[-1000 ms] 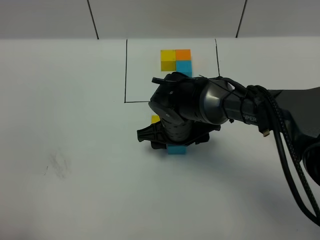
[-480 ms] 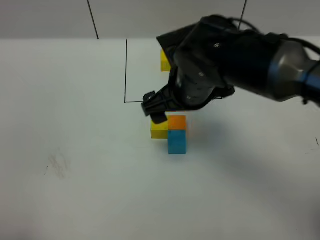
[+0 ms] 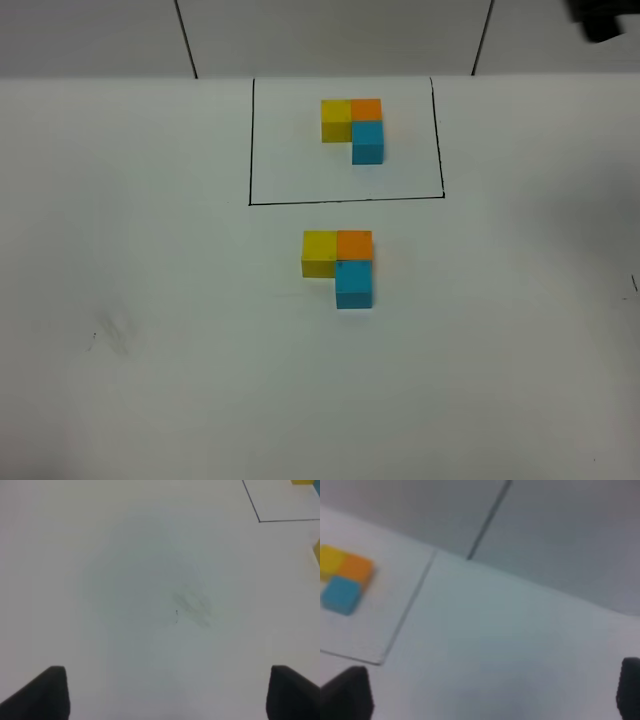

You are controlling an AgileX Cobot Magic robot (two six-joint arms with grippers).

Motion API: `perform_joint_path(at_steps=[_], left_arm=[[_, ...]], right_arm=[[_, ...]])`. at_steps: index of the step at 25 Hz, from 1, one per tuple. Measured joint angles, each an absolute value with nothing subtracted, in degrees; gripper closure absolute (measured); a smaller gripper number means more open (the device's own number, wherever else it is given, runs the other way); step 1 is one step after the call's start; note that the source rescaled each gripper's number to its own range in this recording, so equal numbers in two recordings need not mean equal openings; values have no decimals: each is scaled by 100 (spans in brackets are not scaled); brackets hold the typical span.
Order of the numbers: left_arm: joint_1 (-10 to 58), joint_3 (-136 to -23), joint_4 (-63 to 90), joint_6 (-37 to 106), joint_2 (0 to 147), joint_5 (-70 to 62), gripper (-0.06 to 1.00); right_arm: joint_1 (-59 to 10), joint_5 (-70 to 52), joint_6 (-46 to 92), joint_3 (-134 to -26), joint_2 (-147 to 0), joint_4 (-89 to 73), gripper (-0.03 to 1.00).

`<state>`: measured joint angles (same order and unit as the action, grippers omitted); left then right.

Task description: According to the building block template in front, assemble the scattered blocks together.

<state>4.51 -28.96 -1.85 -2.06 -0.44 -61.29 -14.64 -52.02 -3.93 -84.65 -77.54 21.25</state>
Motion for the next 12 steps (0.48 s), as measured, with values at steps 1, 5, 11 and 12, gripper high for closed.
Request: perform_joint_path(at_steps=[1, 5, 11, 12], left_arm=[[451, -2896, -185, -206, -44, -6129, 26], [451, -2896, -185, -206, -44, -6129, 26], [451, -2896, -185, -206, -44, -6129, 26], [451, -2896, -185, -206, -44, -6129, 26]], right_arm=[[-1105, -5306, -125, -8465, -7604, 2125, -3], [-77, -5730, 842, -8465, -7012, 2114, -3], [217, -6488, 1100, -8465, -5764, 2083, -3], [217, -6629, 1109, -8465, -5510, 2007, -3]])
